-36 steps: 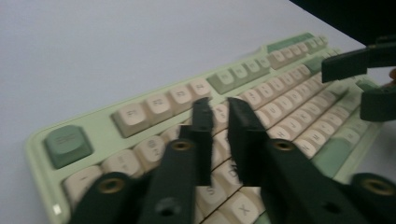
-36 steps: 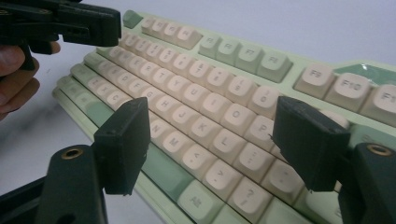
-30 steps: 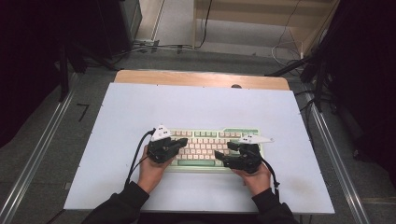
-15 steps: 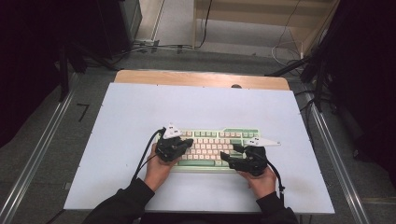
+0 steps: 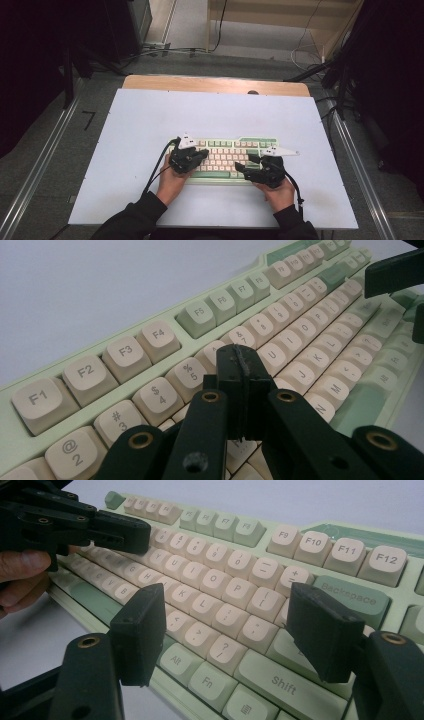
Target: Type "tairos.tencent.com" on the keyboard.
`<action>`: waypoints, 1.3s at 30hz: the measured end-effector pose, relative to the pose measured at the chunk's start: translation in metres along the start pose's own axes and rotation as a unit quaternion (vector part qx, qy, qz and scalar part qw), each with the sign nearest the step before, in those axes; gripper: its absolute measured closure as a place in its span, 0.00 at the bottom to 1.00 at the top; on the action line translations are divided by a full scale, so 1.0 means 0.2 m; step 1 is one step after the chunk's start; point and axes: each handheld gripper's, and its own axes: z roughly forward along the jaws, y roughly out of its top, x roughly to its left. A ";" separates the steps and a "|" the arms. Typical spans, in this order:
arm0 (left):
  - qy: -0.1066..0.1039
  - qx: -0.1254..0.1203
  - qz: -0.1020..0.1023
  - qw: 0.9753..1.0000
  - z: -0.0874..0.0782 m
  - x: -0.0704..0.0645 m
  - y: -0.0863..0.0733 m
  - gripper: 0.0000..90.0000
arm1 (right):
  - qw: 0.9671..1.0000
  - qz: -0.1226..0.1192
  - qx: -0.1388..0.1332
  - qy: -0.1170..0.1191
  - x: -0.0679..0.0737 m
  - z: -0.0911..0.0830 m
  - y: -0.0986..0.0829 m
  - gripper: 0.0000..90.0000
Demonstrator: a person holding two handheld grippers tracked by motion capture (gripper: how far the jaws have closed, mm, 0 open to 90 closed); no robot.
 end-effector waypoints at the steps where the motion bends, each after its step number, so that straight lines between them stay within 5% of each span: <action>1: 0.000 0.000 -0.001 1.000 0.00 0.00 0.00 1.00 | 1.000 0.000 0.000 0.000 0.00 0.00 0.00 0.34; 15: -0.006 0.014 -0.012 1.000 0.00 0.01 0.00 0.99 | 1.000 0.000 0.008 0.000 0.00 0.02 0.00 0.34; 19: -0.019 -0.007 -0.018 1.000 -0.04 0.01 0.01 0.85 | 1.000 -0.003 0.003 0.001 0.00 0.01 0.00 0.34; 24: -0.002 -0.036 -0.016 0.999 -0.09 0.03 0.02 0.52 | 1.000 0.000 0.003 0.000 0.00 0.01 0.01 0.35; 32: 0.029 -0.054 -0.041 0.997 -0.16 0.10 0.01 0.34 | 1.000 -0.005 -0.002 0.000 0.00 0.02 0.03 0.37; 35: 0.037 -0.056 -0.062 0.996 -0.18 0.13 0.00 0.33 | 1.000 -0.009 -0.005 -0.004 0.00 0.01 0.03 0.45; 39: 0.045 -0.069 -0.089 0.993 -0.22 0.17 -0.03 0.33 | 1.000 -0.024 -0.013 -0.007 0.02 0.00 0.04 0.80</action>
